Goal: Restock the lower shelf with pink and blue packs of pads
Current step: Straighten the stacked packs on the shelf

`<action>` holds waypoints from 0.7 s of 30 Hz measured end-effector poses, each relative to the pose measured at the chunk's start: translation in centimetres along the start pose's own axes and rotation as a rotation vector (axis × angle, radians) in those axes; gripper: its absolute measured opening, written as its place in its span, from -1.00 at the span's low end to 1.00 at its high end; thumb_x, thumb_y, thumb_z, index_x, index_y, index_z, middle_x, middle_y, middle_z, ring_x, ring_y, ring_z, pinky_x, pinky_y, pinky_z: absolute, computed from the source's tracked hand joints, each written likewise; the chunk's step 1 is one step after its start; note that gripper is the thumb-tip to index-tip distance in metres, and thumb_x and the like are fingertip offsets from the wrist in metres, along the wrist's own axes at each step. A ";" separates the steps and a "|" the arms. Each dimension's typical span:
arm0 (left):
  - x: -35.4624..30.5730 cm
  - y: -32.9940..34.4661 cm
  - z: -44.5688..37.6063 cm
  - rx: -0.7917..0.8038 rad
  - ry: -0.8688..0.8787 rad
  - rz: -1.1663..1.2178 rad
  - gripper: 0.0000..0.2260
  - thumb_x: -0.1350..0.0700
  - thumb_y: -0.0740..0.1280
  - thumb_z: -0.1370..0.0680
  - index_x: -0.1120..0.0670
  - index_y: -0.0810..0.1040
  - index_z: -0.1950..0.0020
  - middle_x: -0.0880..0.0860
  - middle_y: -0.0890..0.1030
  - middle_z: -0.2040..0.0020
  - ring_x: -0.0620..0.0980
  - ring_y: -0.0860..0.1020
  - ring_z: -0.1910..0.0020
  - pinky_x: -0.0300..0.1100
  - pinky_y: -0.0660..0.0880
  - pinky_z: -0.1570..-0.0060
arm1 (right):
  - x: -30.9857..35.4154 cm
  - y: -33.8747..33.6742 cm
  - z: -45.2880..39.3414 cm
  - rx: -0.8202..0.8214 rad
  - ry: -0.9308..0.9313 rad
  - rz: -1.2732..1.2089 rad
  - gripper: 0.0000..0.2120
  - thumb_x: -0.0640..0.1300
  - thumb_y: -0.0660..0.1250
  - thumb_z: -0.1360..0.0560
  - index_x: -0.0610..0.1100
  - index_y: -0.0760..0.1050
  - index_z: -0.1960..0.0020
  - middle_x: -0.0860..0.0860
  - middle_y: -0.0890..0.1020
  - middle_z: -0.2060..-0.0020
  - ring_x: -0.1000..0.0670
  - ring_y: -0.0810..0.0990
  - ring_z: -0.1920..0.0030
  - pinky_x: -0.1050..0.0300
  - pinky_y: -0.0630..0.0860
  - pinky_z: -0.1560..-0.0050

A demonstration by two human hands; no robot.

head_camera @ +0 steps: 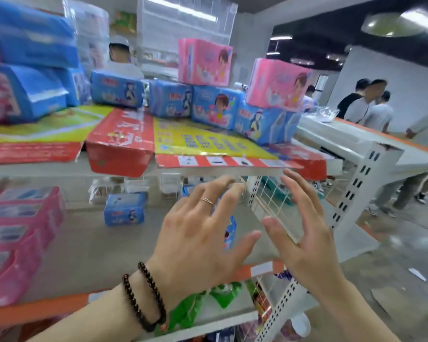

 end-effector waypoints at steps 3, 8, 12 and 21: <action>-0.9 -1.0 -2.3 -0.039 0.029 -0.017 -0.46 -0.26 0.26 -0.57 0.10 0.49 -0.38 0.03 0.53 -0.36 0.07 0.54 -0.28 -0.03 0.53 -0.20 | 0.3 -1.6 -2.1 -0.044 -0.049 0.000 -0.39 0.11 0.30 -0.53 -0.14 0.33 -0.50 0.08 0.36 -0.47 0.09 0.32 -0.49 0.20 0.31 -0.45; -1.8 -2.5 -5.9 -0.102 0.072 -0.041 -0.45 -0.24 0.24 -0.58 0.11 0.49 -0.40 0.02 0.51 -0.37 0.06 0.53 -0.28 0.00 0.53 -0.19 | -0.4 -3.2 -6.2 -0.098 -0.085 -0.025 -0.38 0.17 0.32 -0.51 0.01 0.30 -0.50 0.14 0.35 -0.46 0.14 0.32 -0.48 0.24 0.31 -0.43; -1.4 -2.6 -9.6 -0.084 0.034 -0.115 -0.42 -0.29 0.22 -0.53 0.05 0.44 -0.42 -0.02 0.49 -0.36 0.05 0.52 -0.27 -0.01 0.57 -0.07 | -1.6 -4.0 -9.8 -0.139 -0.095 0.040 -0.36 0.24 0.30 -0.49 0.09 0.25 -0.50 0.28 0.31 -0.41 0.31 0.26 -0.44 0.54 0.16 -0.33; 1.7 0.7 -18.7 0.109 -0.122 -0.258 -0.39 -0.31 0.25 -0.54 -0.04 0.23 -0.49 -0.04 0.36 -0.44 0.07 0.45 -0.34 0.00 0.47 -0.03 | -6.8 -5.2 -17.7 -0.150 -0.083 0.124 -0.30 0.16 0.36 -0.48 -0.08 0.25 -0.52 0.00 0.32 -0.50 0.01 0.28 -0.50 0.12 0.24 -0.45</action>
Point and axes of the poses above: each hand's wrist, its own z-axis away from the middle knuckle, its own y-axis out of the palm, x = y × z, the point moved 8 cm from there along -z, towards the middle knuckle
